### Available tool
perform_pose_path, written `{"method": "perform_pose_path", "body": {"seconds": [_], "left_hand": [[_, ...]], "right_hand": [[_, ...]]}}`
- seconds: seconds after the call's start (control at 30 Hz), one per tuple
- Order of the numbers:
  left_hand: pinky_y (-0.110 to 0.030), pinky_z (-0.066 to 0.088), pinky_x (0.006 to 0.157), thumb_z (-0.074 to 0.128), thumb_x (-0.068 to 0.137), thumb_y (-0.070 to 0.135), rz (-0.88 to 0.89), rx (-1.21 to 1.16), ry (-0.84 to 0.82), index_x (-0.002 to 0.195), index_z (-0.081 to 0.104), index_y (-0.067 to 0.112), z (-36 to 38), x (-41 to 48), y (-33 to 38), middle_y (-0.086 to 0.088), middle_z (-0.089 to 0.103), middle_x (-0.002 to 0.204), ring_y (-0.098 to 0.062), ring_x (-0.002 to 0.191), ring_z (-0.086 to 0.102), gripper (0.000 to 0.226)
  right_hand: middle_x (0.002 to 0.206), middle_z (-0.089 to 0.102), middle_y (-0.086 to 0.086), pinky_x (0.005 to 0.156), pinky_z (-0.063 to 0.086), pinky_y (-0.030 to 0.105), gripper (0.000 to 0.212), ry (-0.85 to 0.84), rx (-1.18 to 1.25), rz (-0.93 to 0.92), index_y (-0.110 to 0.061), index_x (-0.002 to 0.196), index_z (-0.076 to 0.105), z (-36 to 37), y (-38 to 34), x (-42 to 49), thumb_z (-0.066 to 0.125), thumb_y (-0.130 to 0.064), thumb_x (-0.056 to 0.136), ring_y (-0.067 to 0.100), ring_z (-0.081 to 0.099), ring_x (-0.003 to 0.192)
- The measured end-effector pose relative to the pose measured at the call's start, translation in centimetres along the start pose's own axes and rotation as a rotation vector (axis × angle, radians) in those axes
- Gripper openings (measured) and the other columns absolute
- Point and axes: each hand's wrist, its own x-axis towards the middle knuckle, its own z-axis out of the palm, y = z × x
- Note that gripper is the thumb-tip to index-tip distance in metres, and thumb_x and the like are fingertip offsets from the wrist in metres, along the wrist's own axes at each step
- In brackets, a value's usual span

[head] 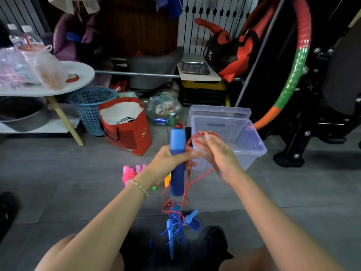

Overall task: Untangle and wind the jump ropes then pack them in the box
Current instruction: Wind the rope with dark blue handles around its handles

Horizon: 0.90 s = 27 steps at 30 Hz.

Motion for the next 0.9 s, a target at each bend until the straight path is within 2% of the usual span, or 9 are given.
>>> {"method": "perform_pose_path", "body": {"seconds": [0.1, 0.2, 0.33, 0.43, 0.53, 0.6, 0.7, 0.77, 0.9], "left_hand": [[-0.016, 0.045, 0.043, 0.06, 0.089, 0.009, 0.036, -0.251, 0.182, 0.079, 0.063, 0.01, -1.5, 0.7, 2.2, 0.004, 0.066, 0.057, -0.004, 0.041, 0.052, 0.011], [-0.017, 0.048, 0.049, 0.057, 0.091, 0.008, 0.098, -0.364, 0.301, 0.085, 0.059, 0.012, -3.4, 1.3, 2.7, 0.004, 0.071, 0.068, -0.004, 0.05, 0.06, 0.007], [-0.02, 0.055, 0.059, 0.056, 0.093, 0.019, -0.005, -0.191, 0.28, 0.101, 0.06, 0.006, -4.8, 1.4, 1.4, 0.001, 0.073, 0.079, -0.008, 0.065, 0.069, 0.016], [-0.013, 0.048, 0.053, 0.057, 0.092, 0.022, -0.191, 0.041, 0.034, 0.088, 0.061, 0.007, -2.5, -0.2, 0.0, 0.002, 0.068, 0.068, -0.002, 0.057, 0.061, 0.016], [-0.017, 0.054, 0.068, 0.061, 0.088, 0.003, -0.236, 0.099, -0.264, 0.087, 0.063, 0.009, 0.3, -1.5, -1.6, 0.004, 0.073, 0.073, -0.005, 0.068, 0.068, 0.006], [-0.018, 0.055, 0.064, 0.063, 0.085, -0.001, -0.177, 0.065, -0.201, 0.08, 0.062, 0.008, 0.8, -1.2, -1.4, 0.002, 0.071, 0.068, -0.008, 0.061, 0.067, 0.01], [-0.016, 0.05, 0.052, 0.06, 0.087, -0.002, -0.027, -0.093, 0.046, 0.077, 0.06, 0.01, -0.1, -0.2, 0.3, 0.005, 0.066, 0.056, -0.003, 0.049, 0.06, 0.016], [-0.016, 0.049, 0.047, 0.058, 0.089, 0.002, 0.02, -0.248, 0.144, 0.083, 0.06, 0.01, -1.1, 0.3, 1.4, 0.005, 0.067, 0.057, -0.002, 0.047, 0.059, 0.01], [-0.017, 0.052, 0.051, 0.06, 0.09, 0.009, 0.041, -0.404, 0.322, 0.085, 0.061, 0.012, -3.0, 1.0, 1.8, 0.006, 0.071, 0.067, -0.004, 0.056, 0.064, 0.005]], "right_hand": [[0.117, 0.065, 0.0, 0.099, 0.042, 0.028, 0.059, -0.386, -0.177, 0.356, -0.016, 0.124, 0.056, -0.4, 1.6, -1.0, 0.037, -0.057, 0.086, 0.011, 0.06, 0.111], [0.098, 0.07, -0.001, 0.095, 0.045, 0.027, 0.028, -0.705, -0.471, 0.384, -0.013, 0.113, 0.064, -0.2, 2.9, -1.9, 0.051, -0.031, 0.096, 0.01, 0.064, 0.096], [0.079, 0.074, -0.004, 0.07, 0.054, 0.018, 0.018, -0.461, -0.299, 0.192, -0.016, 0.094, 0.068, 0.4, 0.1, -1.7, 0.05, -0.016, 0.094, 0.006, 0.069, 0.073], [0.08, 0.074, -0.004, 0.067, 0.054, 0.016, 0.021, -0.189, 0.02, -0.024, -0.014, 0.096, 0.066, 0.3, -2.0, -0.9, 0.044, -0.013, 0.096, 0.006, 0.07, 0.074], [0.082, 0.074, -0.005, 0.068, 0.054, 0.016, 0.021, -0.028, 0.061, -0.109, -0.013, 0.098, 0.065, 0.5, -1.8, -0.1, 0.045, -0.013, 0.097, 0.006, 0.07, 0.077], [0.09, 0.074, -0.004, 0.072, 0.055, 0.018, 0.023, 0.028, 0.09, -0.083, -0.012, 0.105, 0.065, 0.1, -1.3, 0.4, 0.045, -0.02, 0.097, 0.008, 0.07, 0.083], [0.118, 0.066, 0.001, 0.08, 0.053, 0.026, 0.056, -0.116, 0.081, 0.157, -0.009, 0.127, 0.054, -0.6, -0.2, 0.6, 0.034, -0.05, 0.093, 0.012, 0.066, 0.099], [0.124, 0.062, 0.0, 0.091, 0.047, 0.029, 0.069, -0.329, -0.118, 0.356, -0.016, 0.125, 0.055, -0.5, 1.0, -0.3, 0.031, -0.064, 0.082, 0.014, 0.061, 0.11], [0.098, 0.07, 0.001, 0.093, 0.047, 0.026, 0.026, -0.622, -0.39, 0.365, -0.011, 0.106, 0.064, -0.2, 2.8, -1.6, 0.058, -0.03, 0.089, 0.01, 0.064, 0.092]]}}
